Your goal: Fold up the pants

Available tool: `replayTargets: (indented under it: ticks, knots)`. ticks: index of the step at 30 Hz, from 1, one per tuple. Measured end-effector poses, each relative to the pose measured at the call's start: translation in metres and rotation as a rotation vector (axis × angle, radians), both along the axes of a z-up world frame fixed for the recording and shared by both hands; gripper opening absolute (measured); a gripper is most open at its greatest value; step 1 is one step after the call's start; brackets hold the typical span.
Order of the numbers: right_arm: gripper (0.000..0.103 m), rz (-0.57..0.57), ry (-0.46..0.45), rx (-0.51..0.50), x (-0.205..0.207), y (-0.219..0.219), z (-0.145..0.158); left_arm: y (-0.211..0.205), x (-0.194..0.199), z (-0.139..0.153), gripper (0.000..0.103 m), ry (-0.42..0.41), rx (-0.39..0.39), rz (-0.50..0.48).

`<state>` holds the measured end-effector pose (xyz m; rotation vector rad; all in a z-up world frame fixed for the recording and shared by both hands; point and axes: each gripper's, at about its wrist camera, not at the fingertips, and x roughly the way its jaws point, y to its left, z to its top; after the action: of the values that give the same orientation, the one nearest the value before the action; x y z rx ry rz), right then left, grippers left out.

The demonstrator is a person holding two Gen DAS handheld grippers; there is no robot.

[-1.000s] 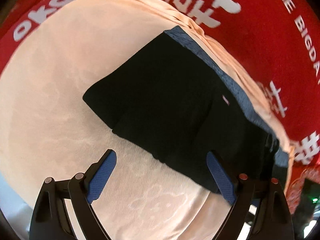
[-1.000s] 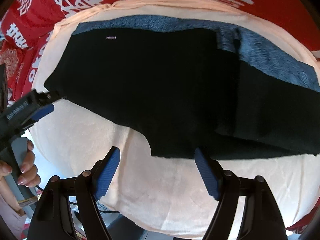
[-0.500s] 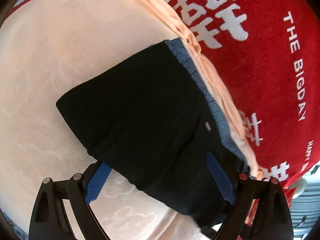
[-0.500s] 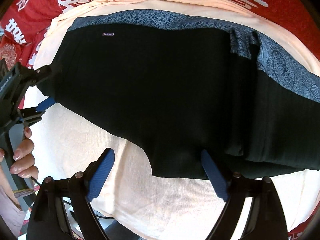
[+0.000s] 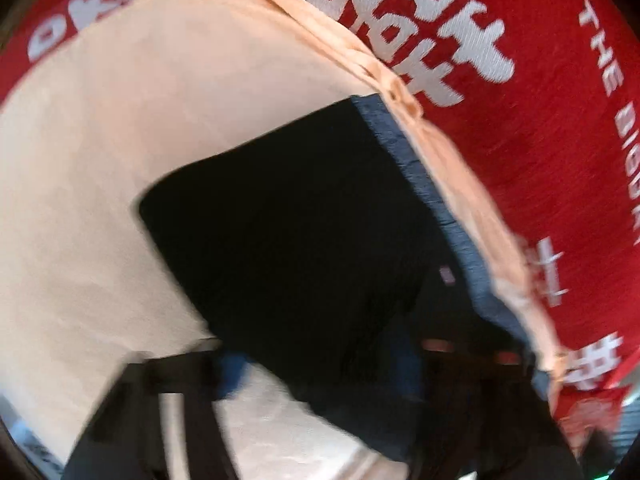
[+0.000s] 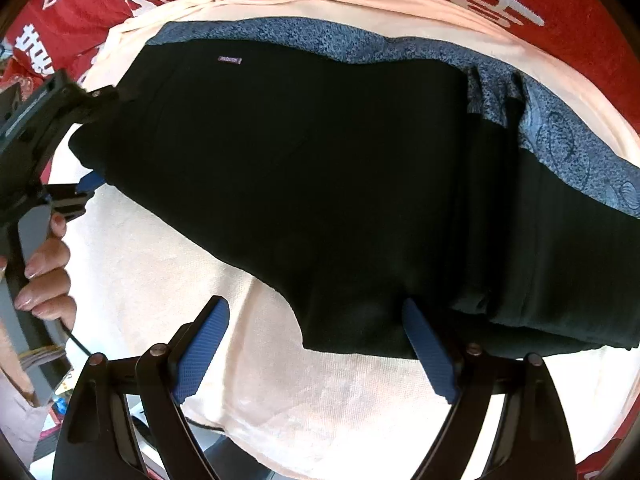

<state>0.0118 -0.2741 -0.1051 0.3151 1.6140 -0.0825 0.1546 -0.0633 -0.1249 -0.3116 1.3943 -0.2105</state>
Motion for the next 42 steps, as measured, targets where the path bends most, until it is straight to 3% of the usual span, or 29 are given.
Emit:
replayTargets:
  ticks: [3, 6, 8, 10, 14, 20, 24, 29, 30, 32, 35, 42]
  knots:
    - [0.09, -0.005, -0.028, 0.0, 0.002, -0.009, 0.016, -0.022, -0.007, 0.015, 0.038, -0.098, 0.119, -0.125]
    - [0.09, -0.036, -0.083, 0.006, 0.01, -0.025, 0.037, -0.059, -0.031, 0.036, 0.035, -0.289, 0.311, -0.322]
    - [0.09, -0.06, -0.106, 0.027, 0.019, -0.037, 0.048, -0.078, -0.047, 0.043, 0.035, -0.385, 0.395, -0.422]
    - [0.09, -0.08, -0.124, 0.069, 0.036, -0.048, 0.059, -0.092, -0.061, 0.047, 0.035, -0.462, 0.461, -0.518]
    - [0.09, -0.068, -0.171, 0.174, 0.078, -0.048, 0.079, -0.1, -0.074, 0.049, 0.035, -0.527, 0.524, -0.611]
    - [0.091, 0.042, -0.153, 0.389, 0.17, 0.004, 0.092, -0.102, -0.08, 0.053, 0.035, -0.556, 0.55, -0.647]
    - [0.091, 0.185, -0.038, 0.391, 0.212, 0.057, 0.068, -0.1, -0.085, 0.054, 0.035, -0.583, 0.56, -0.663]
    - [0.09, 0.313, 0.111, 0.354, 0.232, 0.103, 0.028, -0.102, -0.09, 0.058, 0.035, -0.589, 0.57, -0.682]
    - [0.086, 0.322, 0.147, 0.335, 0.234, 0.109, 0.018, -0.102, -0.09, 0.06, 0.035, -0.582, 0.565, -0.682]
    - [0.024, 0.319, 0.187, 0.32, 0.235, 0.11, 0.007, -0.104, -0.096, 0.071, 0.035, -0.61, 0.549, -0.69]
    - [0.019, 0.278, 0.126, 0.312, 0.232, 0.097, 0.014, -0.114, -0.105, 0.094, 0.035, -0.642, 0.511, -0.71]
    - [0.019, 0.127, -0.068, 0.46, 0.196, 0.033, 0.068, -0.154, -0.133, 0.15, 0.035, -0.657, 0.361, -0.746]
